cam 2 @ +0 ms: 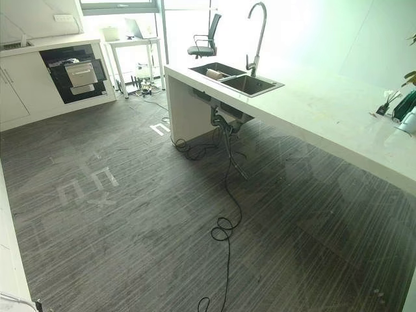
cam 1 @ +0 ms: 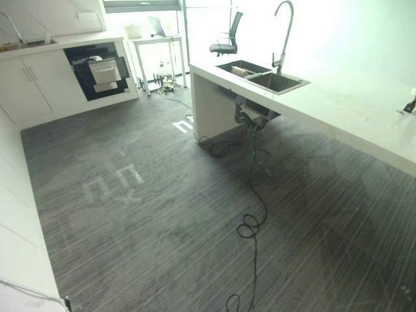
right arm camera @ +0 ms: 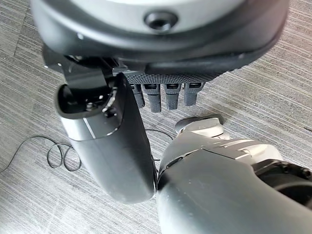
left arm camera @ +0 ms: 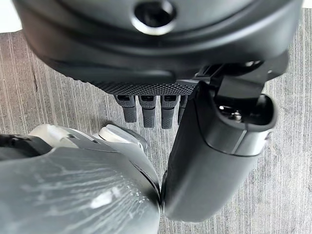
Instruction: Place the dishes in the dishwasher.
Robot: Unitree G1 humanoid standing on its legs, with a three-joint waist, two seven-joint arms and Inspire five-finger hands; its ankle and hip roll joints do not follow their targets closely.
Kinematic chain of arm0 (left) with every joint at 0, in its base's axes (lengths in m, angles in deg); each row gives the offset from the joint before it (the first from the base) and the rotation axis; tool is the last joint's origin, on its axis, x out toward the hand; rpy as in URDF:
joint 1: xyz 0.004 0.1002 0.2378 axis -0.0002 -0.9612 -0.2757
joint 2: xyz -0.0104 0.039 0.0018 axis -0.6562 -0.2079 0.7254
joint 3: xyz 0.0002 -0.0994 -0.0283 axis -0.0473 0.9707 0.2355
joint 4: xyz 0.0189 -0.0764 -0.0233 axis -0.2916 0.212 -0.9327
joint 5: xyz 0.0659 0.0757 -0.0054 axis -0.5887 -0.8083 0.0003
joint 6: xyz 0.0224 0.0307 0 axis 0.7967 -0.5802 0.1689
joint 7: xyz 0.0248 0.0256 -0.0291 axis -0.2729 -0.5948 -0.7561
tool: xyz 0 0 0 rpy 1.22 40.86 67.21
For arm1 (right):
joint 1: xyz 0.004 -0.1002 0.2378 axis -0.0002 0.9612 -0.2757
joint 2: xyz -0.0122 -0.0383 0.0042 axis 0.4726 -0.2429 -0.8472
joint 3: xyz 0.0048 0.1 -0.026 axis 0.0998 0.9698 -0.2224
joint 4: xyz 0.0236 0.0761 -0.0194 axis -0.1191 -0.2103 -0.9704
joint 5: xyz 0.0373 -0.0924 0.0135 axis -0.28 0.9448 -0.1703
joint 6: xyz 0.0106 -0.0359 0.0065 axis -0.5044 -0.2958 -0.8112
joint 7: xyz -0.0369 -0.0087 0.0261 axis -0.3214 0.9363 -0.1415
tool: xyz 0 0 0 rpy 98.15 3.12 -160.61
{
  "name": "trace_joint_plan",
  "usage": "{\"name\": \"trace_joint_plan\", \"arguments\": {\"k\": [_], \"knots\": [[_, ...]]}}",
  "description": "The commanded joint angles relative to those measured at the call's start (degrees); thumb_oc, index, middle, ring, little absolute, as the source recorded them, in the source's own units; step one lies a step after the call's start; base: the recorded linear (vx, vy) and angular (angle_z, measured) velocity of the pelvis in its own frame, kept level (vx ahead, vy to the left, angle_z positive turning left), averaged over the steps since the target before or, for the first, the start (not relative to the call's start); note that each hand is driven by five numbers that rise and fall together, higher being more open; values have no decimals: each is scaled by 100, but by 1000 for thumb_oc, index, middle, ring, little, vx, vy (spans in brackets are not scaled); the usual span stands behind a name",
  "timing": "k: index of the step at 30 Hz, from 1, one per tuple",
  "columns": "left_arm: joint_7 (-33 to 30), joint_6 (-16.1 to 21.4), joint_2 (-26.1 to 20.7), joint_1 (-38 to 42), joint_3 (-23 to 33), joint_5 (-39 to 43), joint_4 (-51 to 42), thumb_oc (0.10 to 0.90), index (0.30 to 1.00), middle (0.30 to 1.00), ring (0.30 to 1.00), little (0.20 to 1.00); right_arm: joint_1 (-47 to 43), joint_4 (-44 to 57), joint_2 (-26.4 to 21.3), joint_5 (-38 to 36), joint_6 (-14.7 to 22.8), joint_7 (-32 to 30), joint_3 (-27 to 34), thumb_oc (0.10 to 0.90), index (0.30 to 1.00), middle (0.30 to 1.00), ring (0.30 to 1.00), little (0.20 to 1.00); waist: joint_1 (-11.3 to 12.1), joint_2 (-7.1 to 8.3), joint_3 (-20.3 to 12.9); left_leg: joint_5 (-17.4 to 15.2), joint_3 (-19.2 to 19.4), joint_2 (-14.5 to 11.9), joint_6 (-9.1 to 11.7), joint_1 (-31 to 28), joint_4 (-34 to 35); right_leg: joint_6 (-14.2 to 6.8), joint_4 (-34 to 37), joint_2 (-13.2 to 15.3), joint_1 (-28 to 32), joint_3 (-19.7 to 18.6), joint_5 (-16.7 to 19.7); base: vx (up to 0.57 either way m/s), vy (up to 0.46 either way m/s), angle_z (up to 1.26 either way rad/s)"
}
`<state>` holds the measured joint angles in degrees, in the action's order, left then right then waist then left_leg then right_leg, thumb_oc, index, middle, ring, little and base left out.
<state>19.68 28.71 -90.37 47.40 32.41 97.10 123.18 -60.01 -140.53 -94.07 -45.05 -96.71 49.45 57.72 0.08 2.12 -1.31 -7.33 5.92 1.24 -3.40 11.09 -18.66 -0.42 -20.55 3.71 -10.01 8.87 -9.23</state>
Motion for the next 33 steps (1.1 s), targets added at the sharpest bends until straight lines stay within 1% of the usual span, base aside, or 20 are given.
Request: {"name": "trace_joint_plan", "arguments": {"k": [1,13,15,16,18,19,20,21,22,24,25,27,28,30,31,33], "knots": [[167,-55,153,23,-25,-22,35,800,900,900,900,900,63,-231,-23,143,-103,79,-115,800,900,900,900,900,-59,-145,27,-602,247,-231,341,-291,147,-392,336,120,144,218,-166,0,0,0],[179,117,179,-11,-14,27,40,800,900,900,900,900,68,-269,-2,111,-27,81,-126,800,900,900,900,900,-44,-176,16,-593,231,-219,353,-278,147,-390,336,129,137,242,-165,0,0,0],[182,194,166,-14,-15,-1,33,800,900,900,900,900,60,-263,-16,11,18,88,-99,800,900,900,900,900,-41,-181,20,-588,229,-223,356,-280,147,-388,336,127,142,243,-165,0,0,0],[163,380,157,-2,-31,-206,10,800,900,900,900,900,50,-235,-17,-20,100,111,-95,800,900,900,900,900,-42,-183,24,-586,224,-222,359,-278,147,-385,336,120,142,241,-168,0,0,0],[211,591,143,1,-76,-242,-35,800,900,900,900,900,30,-180,-36,-76,179,135,-104,800,900,900,900,900,-42,-187,21,-584,227,-228,363,-282,147,-380,336,112,147,242,-171,0,0,0],[145,1001,113,22,-75,-80,-178,800,900,900,900,900,-8,10,-75,-292,369,190,-98,800,900,900,900,900,-41,-191,39,-570,222,-235,377,-286,147,-377,336,105,155,242,-168,-5,-41,1],[119,1156,115,16,-31,5,-452,800,900,900,900,900,-14,340,-87,-483,475,216,-112,800,900,900,900,900,-40,-189,59,-568,234,-238,382,-294,147,-371,336,108,164,253,-168,-14,-51,1],[154,1270,114,3,-49,-18,-623,800,900,900,900,900,-12,530,-88,-523,637,222,-144,800,900,900,900,900,-39,-188,71,-562,230,-234,382,-289,147,-366,336,106,159,252,-165,-25,-50,1],[200,1270,120,-4,-73,123,-865,800,900,900,900,900,-7,831,-88,-616,726,212,-171,800,900,900,900,900,-39,-190,85,-554,228,-231,377,-278,147,-359,336,100,148,250,-156,-29,-48,1],[322,1349,140,-34,-42,582,-1271,800,900,900,900,900,22,1318,-103,-713,933,182,-216,800,900,900,900,900,-52,-196,107,-553,236,-231,369,-276,147,-351,336,90,144,250,-154,-23,-56,1],[333,1476,162,-92,-23,682,-1636,800,900,900,900,900,96,1761,-97,-840,1016,127,-246,800,900,900,900,900,-68,-196,119,-554,257,-236,368,-283,147,-345,336,88,149,264,-153,-35,-91,4],[328,1960,168,-313,-126,606,-2479,800,900,900,900,900,359,2982,-5,-1040,1201,-113,-308,800,900,900,900,900,-119,-198,155,-533,282,-249,366,-282,147,-328,336,49,134,269,-138,-35,-120,6],[312,2017,166,-351,-145,596,-2575,800,900,900,900,900,407,3135,16,-1037,1210,-143,-320,800,900,900,900,900,-130,-199,162,-532,286,-252,366,-284,147,-325,336,42,131,266,-138,-10,-87,8],[293,2221,174,-490,-170,574,-2838,800,900,900,900,900,582,3471,78,-917,1397,-129,-341,800,900,900,900,900,-155,-199,161,-527,294,-256,367,-298,147,-314,336,16,133,252,-146,16,-83,9],[248,2274,171,-565,-161,593,-2991,800,900,900,900,900,678,3670,76,-879,1427,-108,-355,800,900,900,900,900,-170,-194,164,-517,291,-256,368,-304,147,-302,336,-3,131,237,-152,30,-121,3],[166,2394,169,-797,-63,631,-3327,800,900,900,900,900,917,4223,61,-749,1516,-96,-389,800,900,900,900,900,-185,-152,206,-431,235,-217,399,-372,147,-235,336,-61,139,163,-175,45,-167,-2]]}}
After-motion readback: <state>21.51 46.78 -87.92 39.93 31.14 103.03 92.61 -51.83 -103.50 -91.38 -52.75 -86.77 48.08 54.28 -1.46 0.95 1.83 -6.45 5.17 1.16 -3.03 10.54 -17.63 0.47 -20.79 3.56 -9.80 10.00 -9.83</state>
